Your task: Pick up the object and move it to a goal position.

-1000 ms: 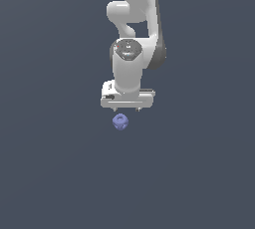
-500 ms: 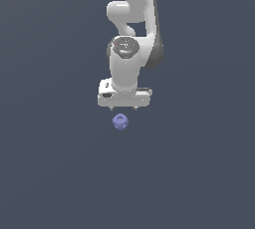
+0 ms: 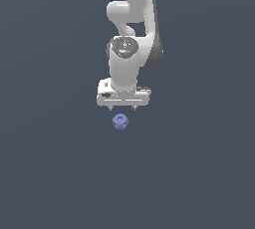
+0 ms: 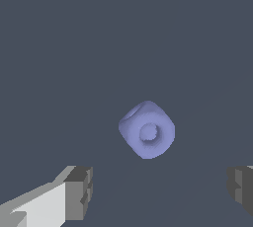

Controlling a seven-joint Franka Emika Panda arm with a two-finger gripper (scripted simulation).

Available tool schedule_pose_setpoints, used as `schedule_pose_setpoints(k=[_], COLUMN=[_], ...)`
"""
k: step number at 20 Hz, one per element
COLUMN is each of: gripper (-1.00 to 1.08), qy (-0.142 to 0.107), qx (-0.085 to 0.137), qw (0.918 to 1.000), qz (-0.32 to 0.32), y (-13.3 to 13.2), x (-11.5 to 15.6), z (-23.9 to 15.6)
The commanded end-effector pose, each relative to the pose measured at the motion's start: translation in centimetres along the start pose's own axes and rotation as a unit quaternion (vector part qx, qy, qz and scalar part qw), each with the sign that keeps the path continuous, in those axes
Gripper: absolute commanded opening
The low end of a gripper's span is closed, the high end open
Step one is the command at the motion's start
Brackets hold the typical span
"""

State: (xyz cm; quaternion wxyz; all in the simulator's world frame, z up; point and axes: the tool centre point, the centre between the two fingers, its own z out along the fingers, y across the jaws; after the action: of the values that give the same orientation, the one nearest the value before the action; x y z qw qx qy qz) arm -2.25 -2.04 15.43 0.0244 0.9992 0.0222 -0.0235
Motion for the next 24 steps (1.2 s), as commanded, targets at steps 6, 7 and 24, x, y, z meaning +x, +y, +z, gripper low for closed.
schedule_pose_setpoints(k=[6, 7, 24], gripper=[1.00, 1.00, 1.00], qy=[0.002, 0.003, 0.019], qx=[0.002, 0.002, 0.011], qw=[0.9992, 0.9988, 0.9692], qz=[-0.041, -0.049, -0.245], y=[0.2, 0.2, 1.0], x=[0.1, 0.1, 0.3], z=[0.8, 1.0, 4.7])
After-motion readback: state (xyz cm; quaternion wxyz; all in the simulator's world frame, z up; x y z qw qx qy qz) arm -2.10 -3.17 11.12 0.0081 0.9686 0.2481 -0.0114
